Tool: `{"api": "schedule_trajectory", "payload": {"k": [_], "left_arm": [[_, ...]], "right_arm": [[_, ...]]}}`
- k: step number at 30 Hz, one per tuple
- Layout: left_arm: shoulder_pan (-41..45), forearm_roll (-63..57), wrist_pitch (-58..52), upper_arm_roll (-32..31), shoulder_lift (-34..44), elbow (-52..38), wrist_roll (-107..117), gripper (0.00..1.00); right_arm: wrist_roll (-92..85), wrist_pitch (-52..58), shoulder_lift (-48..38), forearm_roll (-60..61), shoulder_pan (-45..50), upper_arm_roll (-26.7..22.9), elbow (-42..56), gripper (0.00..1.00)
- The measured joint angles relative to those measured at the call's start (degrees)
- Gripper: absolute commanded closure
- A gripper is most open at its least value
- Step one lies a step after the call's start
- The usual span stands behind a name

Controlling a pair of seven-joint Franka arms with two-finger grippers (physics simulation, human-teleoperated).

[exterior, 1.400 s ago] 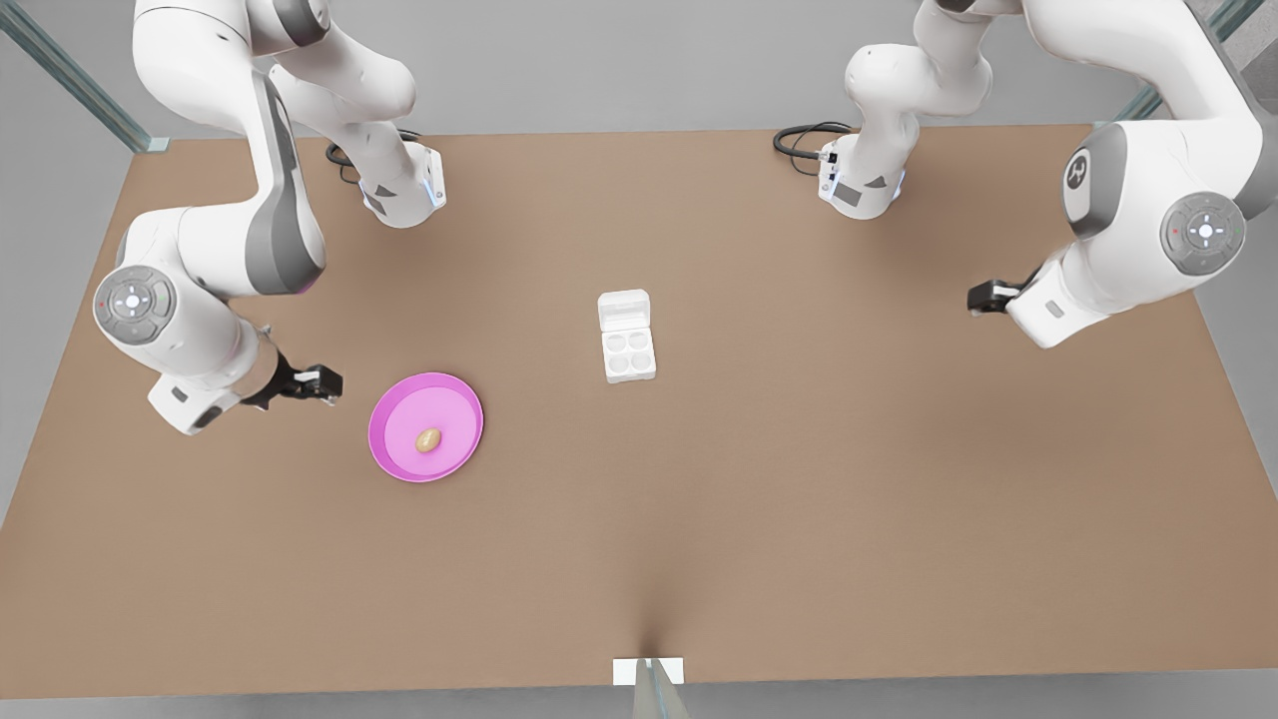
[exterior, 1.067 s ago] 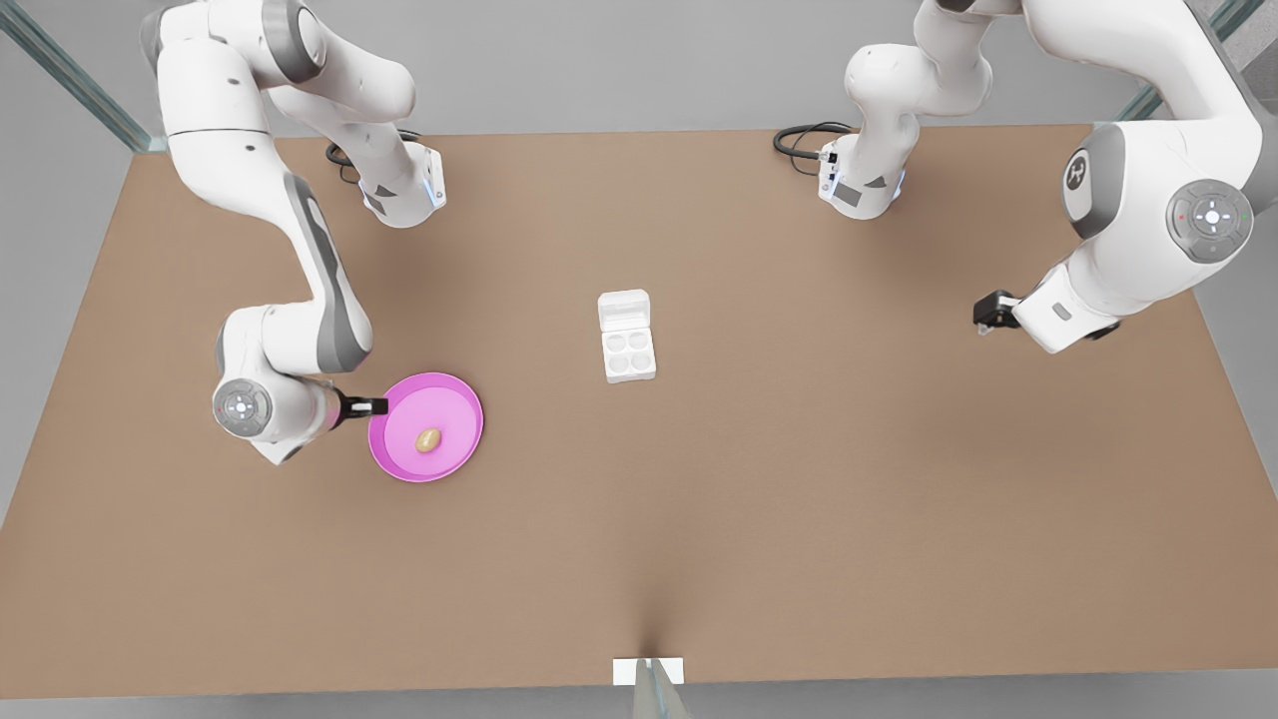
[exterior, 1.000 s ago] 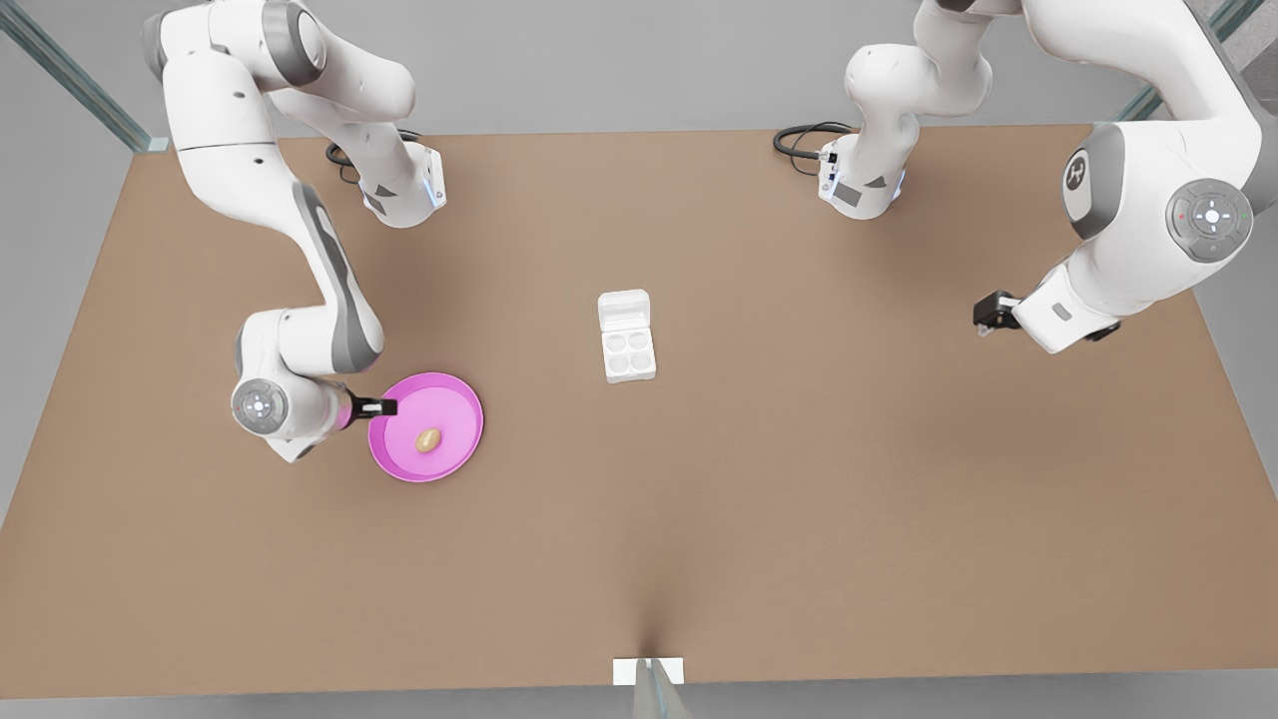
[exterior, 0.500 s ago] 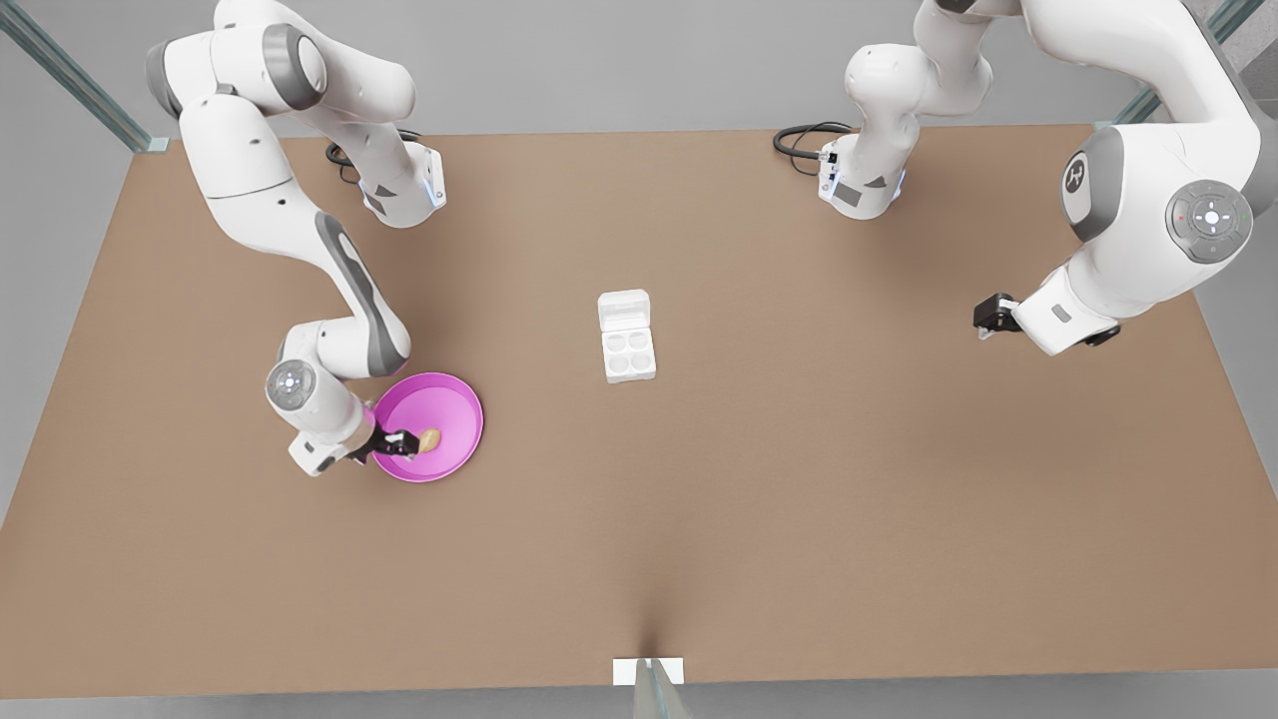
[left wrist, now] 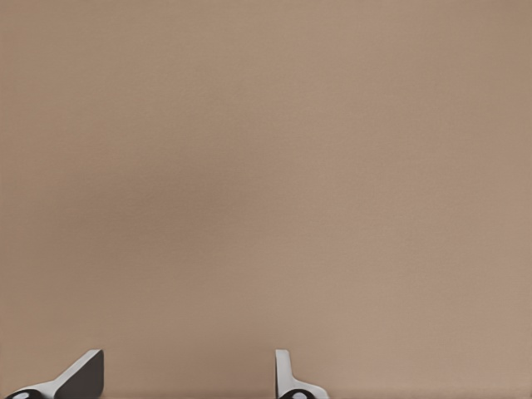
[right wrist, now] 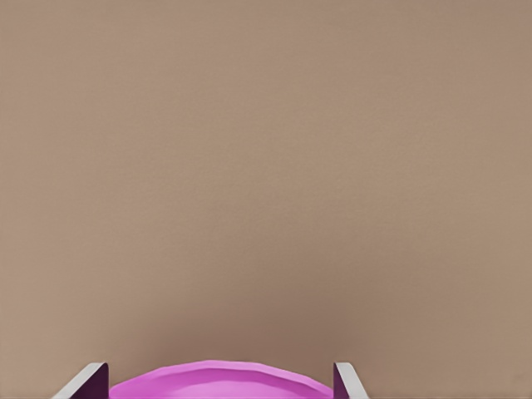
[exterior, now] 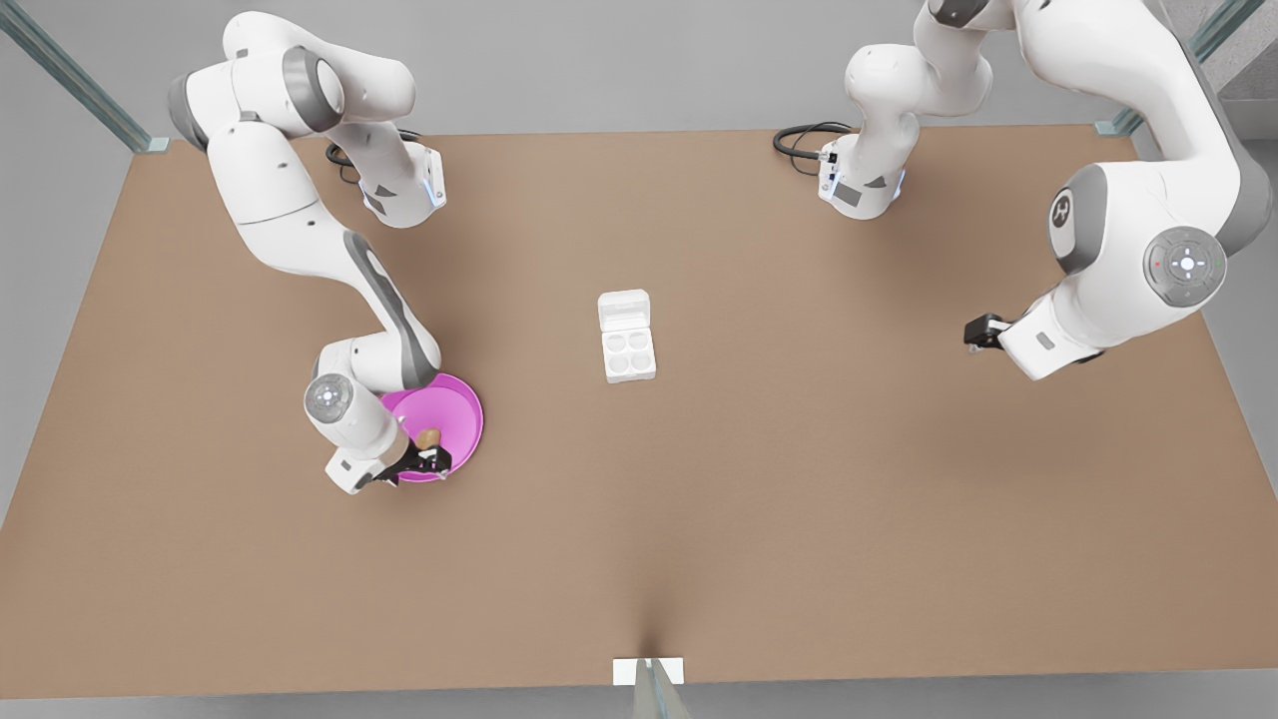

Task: Pack egg into the box and close the box lid

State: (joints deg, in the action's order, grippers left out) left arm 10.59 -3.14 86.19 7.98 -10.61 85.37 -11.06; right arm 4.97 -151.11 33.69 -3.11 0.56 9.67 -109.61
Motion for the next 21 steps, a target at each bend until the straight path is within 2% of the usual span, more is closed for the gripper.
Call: {"api": "schedule_trajectory", "payload": {"k": [9, 20, 21], "left_arm": [[-0.01, 0.15, -0.31, -0.01, 0.09, 0.0, -0.21, 0.0], [-0.04, 0.18, 0.05, 0.06, -0.08, 0.0, -0.37, 0.0], [-0.04, 0.18, 0.07, 0.07, -0.09, 0.0, -0.38, 0.0]], "right_arm": [[1.09, 0.26, -3.16, 0.02, 0.04, 1.28, -6.62, 0.0], [1.99, -0.08, -3.31, -0.09, -1.85, 1.13, -10.35, 0.0], [2.05, -0.09, -3.31, -0.11, -1.87, 1.13, -10.45, 0.03]]}}
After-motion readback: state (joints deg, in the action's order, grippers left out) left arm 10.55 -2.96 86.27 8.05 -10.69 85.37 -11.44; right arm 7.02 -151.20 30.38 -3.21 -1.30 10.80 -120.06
